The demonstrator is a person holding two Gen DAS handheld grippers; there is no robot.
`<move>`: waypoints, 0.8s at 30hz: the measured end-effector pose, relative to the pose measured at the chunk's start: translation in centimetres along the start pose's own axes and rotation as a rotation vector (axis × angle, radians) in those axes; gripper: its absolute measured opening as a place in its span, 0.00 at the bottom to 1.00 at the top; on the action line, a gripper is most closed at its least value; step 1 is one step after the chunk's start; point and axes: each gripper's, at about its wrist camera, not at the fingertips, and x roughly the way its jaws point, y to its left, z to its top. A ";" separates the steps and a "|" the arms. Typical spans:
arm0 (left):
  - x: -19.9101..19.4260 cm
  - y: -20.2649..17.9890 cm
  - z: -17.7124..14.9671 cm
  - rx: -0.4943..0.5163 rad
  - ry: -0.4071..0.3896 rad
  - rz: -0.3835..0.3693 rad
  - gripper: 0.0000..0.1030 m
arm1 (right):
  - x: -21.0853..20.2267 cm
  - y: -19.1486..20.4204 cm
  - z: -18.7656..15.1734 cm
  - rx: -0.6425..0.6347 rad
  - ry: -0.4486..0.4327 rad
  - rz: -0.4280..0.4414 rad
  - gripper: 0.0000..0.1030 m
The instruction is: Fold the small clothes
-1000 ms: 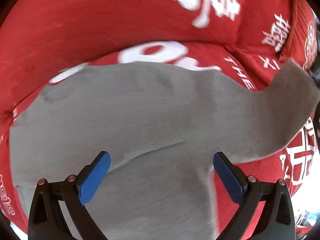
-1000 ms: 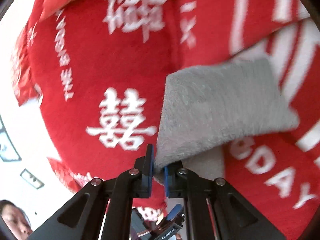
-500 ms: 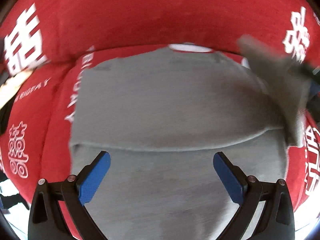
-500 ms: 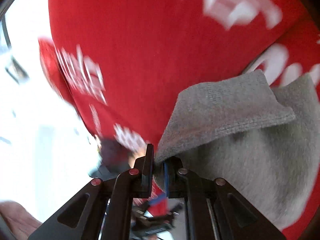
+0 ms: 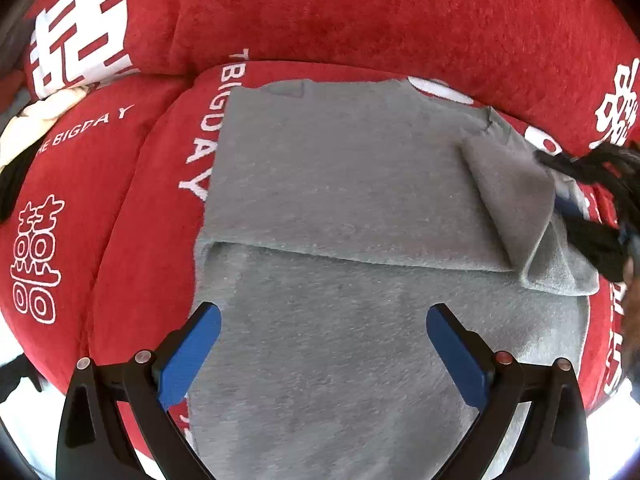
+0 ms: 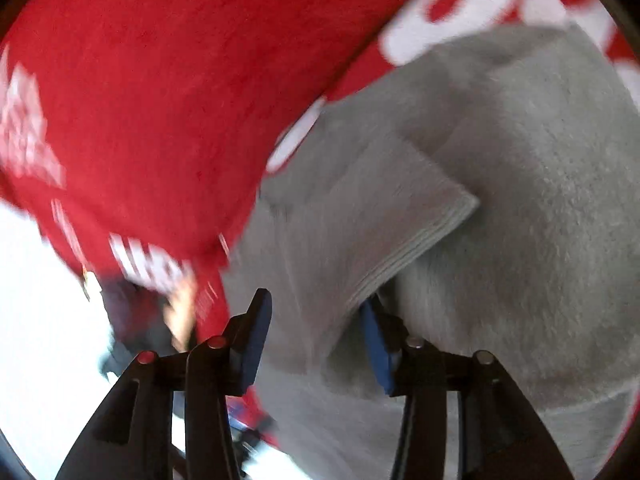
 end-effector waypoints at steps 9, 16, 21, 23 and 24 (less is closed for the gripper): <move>-0.3 4.1 -0.3 -0.061 0.013 -0.022 1.00 | 6.1 12.2 -2.4 -0.490 0.101 0.020 0.08; -0.6 5.2 0.3 -0.091 -0.001 -0.039 1.00 | 15.0 11.5 -8.7 -0.746 0.365 -0.344 0.15; -0.4 4.0 3.2 -0.073 -0.043 -0.082 1.00 | 7.3 7.5 -7.6 -0.568 0.255 -0.237 0.57; -0.1 3.1 4.7 -0.066 -0.067 -0.102 1.00 | 2.6 4.3 -6.3 -0.441 0.171 -0.231 0.57; 0.5 2.4 5.5 -0.060 -0.060 -0.120 1.00 | 0.9 3.3 -5.6 -0.387 0.135 -0.234 0.57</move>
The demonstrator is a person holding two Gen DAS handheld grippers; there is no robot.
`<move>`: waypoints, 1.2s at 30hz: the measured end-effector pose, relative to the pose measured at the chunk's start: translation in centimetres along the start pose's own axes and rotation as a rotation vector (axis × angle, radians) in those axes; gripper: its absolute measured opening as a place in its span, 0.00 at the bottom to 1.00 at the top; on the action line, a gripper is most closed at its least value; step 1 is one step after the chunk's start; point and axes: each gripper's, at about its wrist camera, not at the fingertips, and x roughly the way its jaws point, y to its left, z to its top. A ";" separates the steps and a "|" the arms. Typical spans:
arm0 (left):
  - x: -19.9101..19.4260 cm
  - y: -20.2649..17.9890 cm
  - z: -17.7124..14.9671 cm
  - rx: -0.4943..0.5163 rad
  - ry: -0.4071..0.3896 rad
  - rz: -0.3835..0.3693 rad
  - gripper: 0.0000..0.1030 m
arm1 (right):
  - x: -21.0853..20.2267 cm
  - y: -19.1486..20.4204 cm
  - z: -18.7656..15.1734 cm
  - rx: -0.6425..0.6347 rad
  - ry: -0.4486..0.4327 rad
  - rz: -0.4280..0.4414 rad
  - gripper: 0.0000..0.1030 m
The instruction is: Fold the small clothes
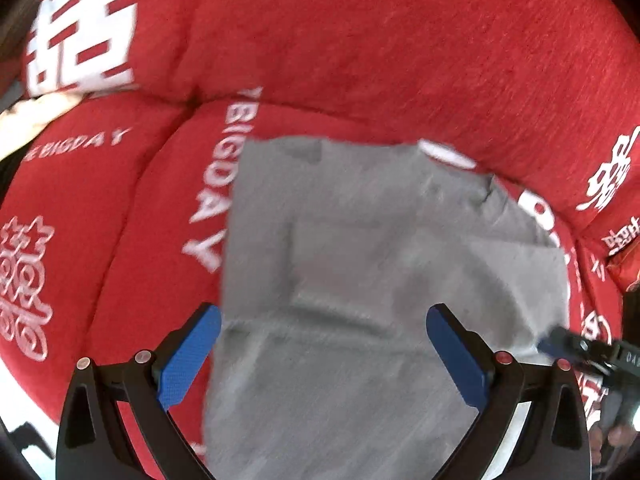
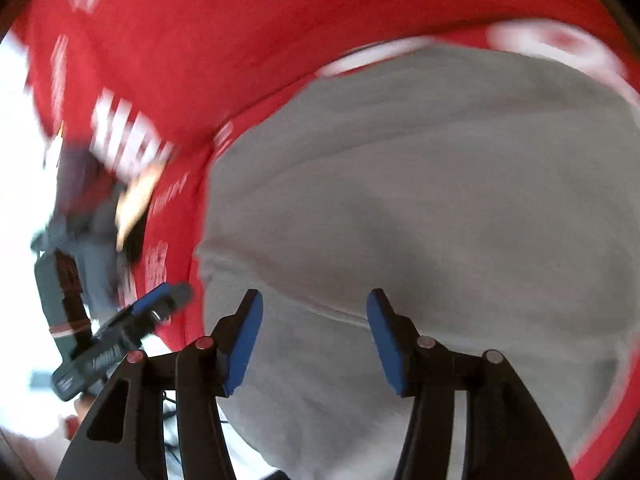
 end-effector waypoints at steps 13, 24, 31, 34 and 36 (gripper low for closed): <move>5.9 -2.2 -1.4 0.091 0.093 0.145 1.00 | -8.8 -18.2 -2.7 0.607 -0.290 0.150 0.07; 4.3 0.2 -0.2 0.039 0.141 -0.026 0.81 | -8.5 -14.9 -3.3 0.392 -0.160 0.061 0.27; 4.0 0.2 0.0 0.008 0.124 -0.102 0.07 | -5.9 -14.4 -3.0 0.429 -0.158 0.096 0.51; 3.8 0.7 -0.9 0.053 0.104 -0.037 0.07 | -5.9 -14.6 -2.8 0.462 -0.183 0.098 0.44; 4.8 1.2 -1.5 0.054 0.130 -0.022 0.08 | -5.8 -14.7 -2.8 0.452 -0.175 0.087 0.39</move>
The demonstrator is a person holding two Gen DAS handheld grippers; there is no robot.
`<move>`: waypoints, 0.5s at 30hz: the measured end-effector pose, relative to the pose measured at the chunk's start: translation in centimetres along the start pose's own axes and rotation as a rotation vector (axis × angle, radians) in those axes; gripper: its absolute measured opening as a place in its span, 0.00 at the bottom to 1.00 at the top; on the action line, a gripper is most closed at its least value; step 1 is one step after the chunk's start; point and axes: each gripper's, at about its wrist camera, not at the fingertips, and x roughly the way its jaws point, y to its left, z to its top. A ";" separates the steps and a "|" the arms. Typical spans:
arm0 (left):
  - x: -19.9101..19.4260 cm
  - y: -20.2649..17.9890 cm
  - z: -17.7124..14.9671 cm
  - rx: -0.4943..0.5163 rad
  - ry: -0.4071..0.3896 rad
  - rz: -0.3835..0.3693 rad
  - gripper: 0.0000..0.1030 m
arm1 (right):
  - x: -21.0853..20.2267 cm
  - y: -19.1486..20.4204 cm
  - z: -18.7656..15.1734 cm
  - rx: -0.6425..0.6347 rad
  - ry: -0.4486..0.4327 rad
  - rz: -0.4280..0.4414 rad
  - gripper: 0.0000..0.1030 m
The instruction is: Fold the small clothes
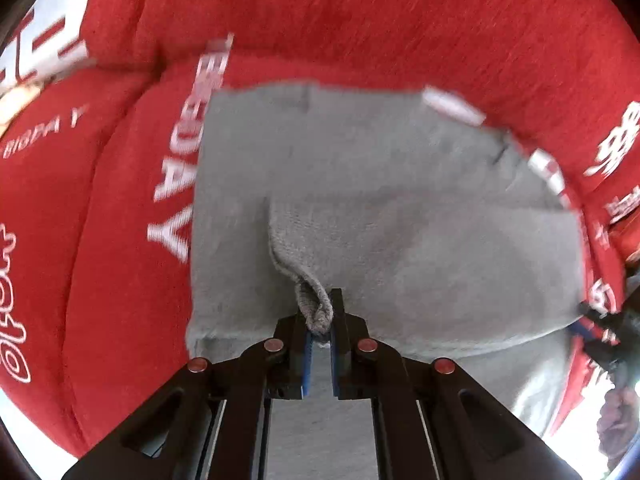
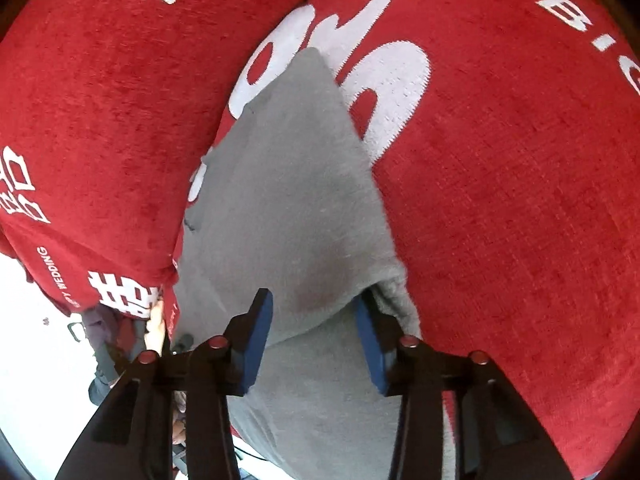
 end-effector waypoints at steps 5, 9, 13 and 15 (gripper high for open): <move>-0.9 -0.5 -0.1 0.006 -0.018 0.068 0.49 | 0.1 0.1 0.0 -0.019 0.009 -0.021 0.36; -3.0 -0.7 -0.4 0.027 -0.093 0.158 0.88 | 0.0 0.8 0.0 -0.042 0.010 -0.045 0.39; -3.0 0.1 -0.5 -0.015 -0.071 0.152 0.88 | -1.1 0.9 0.1 -0.010 -0.030 0.000 0.47; -2.7 0.0 -0.5 -0.025 -0.061 0.161 0.88 | -1.1 0.3 0.8 0.061 -0.045 0.047 0.47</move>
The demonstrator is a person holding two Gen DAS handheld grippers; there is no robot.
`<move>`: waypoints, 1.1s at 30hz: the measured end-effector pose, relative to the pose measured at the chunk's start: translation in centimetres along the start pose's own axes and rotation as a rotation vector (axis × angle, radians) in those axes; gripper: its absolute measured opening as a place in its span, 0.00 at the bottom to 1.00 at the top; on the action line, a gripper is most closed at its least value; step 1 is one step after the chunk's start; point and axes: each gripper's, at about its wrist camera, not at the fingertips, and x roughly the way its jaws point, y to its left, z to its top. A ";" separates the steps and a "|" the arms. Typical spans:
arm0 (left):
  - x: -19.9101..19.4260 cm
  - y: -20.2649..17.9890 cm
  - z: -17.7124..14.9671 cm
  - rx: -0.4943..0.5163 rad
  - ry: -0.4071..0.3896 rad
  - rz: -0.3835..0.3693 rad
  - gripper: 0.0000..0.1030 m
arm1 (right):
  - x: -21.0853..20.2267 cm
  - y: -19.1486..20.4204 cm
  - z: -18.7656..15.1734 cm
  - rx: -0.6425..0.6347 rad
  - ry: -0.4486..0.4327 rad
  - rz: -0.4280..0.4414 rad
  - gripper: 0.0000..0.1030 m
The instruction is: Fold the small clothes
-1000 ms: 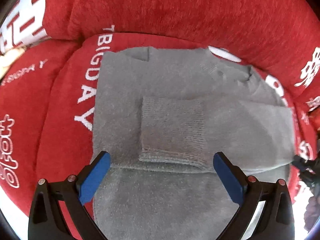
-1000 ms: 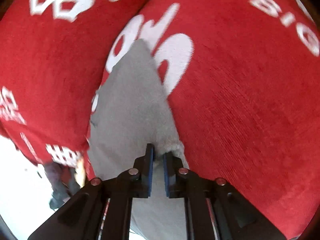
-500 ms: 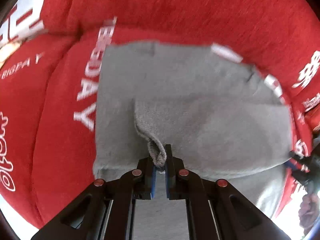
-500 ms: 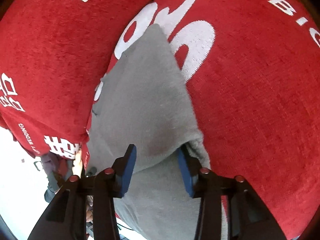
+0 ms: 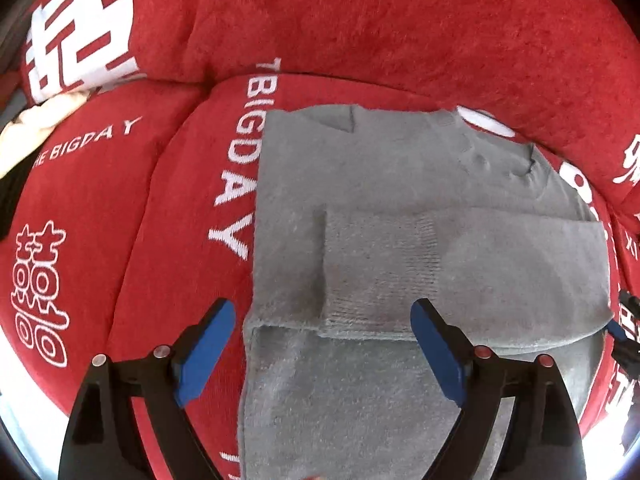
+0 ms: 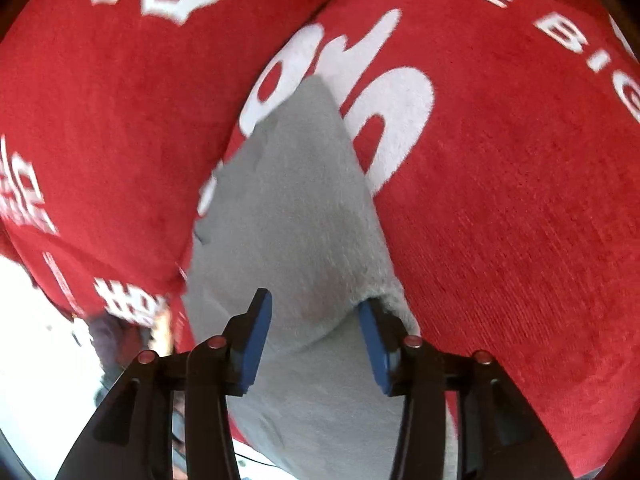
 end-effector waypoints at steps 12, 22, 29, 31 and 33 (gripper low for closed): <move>1.0 -2.0 -3.0 0.047 0.090 -0.013 0.87 | -0.8 -1.7 -0.5 0.025 -0.026 -0.057 0.17; -0.3 -3.5 -4.2 0.043 0.141 -0.011 0.87 | -1.0 3.5 -4.2 -0.227 0.081 -0.168 0.56; -0.8 -4.8 -4.8 0.065 0.164 -0.020 0.87 | 1.1 4.2 -6.6 -0.262 0.160 -0.183 0.57; -0.9 -5.0 -4.9 0.058 0.168 -0.025 0.87 | 1.2 4.5 -7.0 -0.278 0.173 -0.182 0.57; -1.0 -5.4 -5.0 0.058 0.171 -0.023 0.88 | 1.2 4.7 -7.1 -0.296 0.183 -0.183 0.57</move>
